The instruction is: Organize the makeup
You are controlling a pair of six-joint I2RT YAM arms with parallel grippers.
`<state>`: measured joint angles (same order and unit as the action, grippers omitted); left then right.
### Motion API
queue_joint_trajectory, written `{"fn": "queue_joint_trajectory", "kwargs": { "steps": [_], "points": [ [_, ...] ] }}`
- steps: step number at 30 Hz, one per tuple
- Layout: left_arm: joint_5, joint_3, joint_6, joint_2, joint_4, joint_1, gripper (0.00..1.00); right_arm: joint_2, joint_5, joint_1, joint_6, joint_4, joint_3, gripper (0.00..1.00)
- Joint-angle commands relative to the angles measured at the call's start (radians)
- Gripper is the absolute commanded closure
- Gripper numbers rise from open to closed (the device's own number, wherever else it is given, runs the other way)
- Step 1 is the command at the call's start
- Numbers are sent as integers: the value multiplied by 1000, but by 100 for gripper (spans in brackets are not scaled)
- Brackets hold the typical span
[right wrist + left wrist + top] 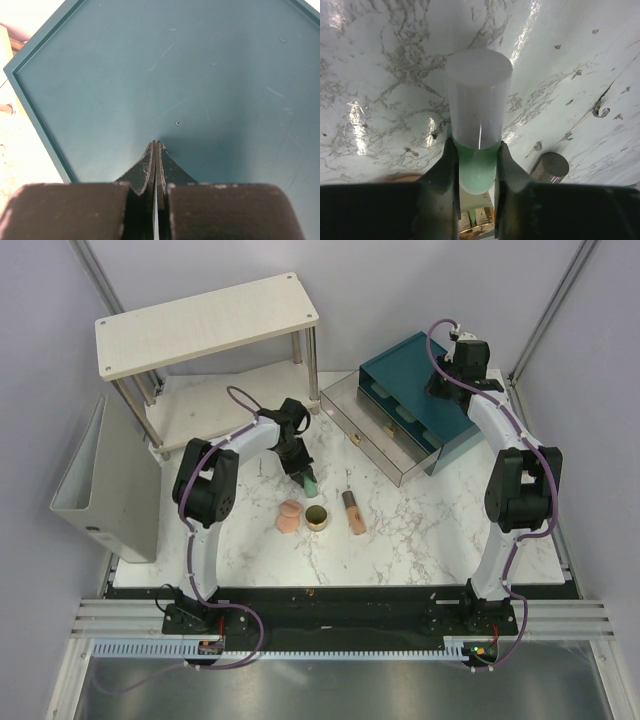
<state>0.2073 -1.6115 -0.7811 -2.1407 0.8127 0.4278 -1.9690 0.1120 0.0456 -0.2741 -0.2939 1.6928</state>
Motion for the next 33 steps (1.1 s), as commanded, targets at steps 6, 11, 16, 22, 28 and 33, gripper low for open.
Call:
{"fn": "queue_joint_trajectory", "kwargs": {
  "steps": [6, 11, 16, 22, 28, 33],
  "points": [
    [-62, -27, 72, 77, -66, 6, 98, -50, 23, 10, 10, -175, -48, 100],
    [-83, -103, 105, 179, -81, 9, 98, -51, 26, 8, 7, -174, -53, 100],
    [-45, -209, 83, 211, -109, 12, 98, -53, 28, 8, 4, -172, -51, 100],
    [70, -333, 10, 173, -231, 32, 98, -53, 34, 8, 3, -169, -56, 100],
    [170, -569, -30, 16, -251, 80, 98, -48, 40, 10, 3, -171, -70, 100],
    [170, -662, -58, -62, -253, 134, 98, -45, 41, 8, 7, -172, -79, 100]
  ]
}}
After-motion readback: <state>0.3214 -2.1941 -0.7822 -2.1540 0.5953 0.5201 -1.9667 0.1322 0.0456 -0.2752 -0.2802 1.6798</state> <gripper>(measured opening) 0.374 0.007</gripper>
